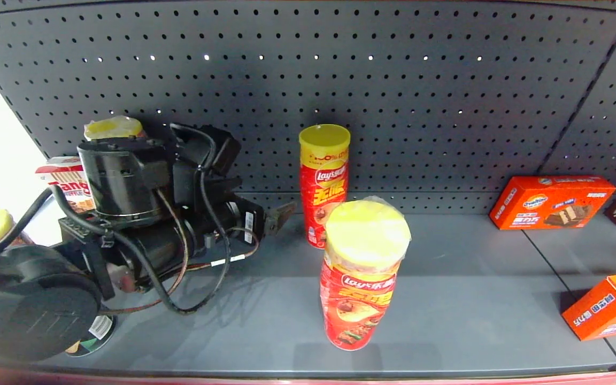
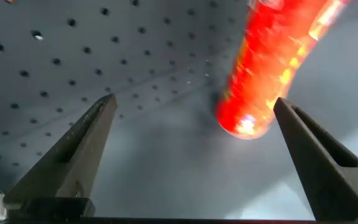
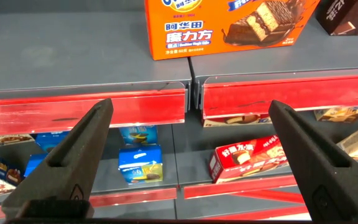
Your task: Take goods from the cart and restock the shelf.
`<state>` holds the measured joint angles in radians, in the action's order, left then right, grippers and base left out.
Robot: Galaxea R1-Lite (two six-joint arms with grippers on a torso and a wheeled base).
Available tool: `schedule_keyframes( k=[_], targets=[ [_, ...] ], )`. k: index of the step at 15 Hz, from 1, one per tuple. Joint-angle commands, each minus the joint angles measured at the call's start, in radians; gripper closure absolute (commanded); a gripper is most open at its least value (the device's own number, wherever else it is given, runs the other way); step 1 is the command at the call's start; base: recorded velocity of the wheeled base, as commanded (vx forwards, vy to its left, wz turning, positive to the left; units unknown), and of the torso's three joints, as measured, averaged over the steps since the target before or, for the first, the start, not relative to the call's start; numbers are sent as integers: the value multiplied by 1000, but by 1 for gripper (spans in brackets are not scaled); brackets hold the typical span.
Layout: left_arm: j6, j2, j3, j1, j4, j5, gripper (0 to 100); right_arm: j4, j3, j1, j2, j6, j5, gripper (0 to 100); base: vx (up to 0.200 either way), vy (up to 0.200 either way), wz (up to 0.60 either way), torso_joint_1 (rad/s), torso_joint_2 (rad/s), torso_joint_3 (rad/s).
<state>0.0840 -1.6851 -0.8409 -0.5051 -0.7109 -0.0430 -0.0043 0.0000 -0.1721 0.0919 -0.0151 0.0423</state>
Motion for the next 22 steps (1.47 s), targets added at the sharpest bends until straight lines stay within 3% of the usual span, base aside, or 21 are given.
schedule_keyframes(
  k=[1,11,22],
  targets=[
    [0,-48,-32,0,4,-21,0,0,0,0,2,0,1,0,0,0,0,0,0,0],
    [3,-140,-96,5,2,-29,0,0,0,0,2,0,-1,0,0,0,0,0,0,0],
    [2,-162,-106,-4,-2,-29,0,0,0,0,2,0,1,0,0,0,0,0,0,0]
  ],
)
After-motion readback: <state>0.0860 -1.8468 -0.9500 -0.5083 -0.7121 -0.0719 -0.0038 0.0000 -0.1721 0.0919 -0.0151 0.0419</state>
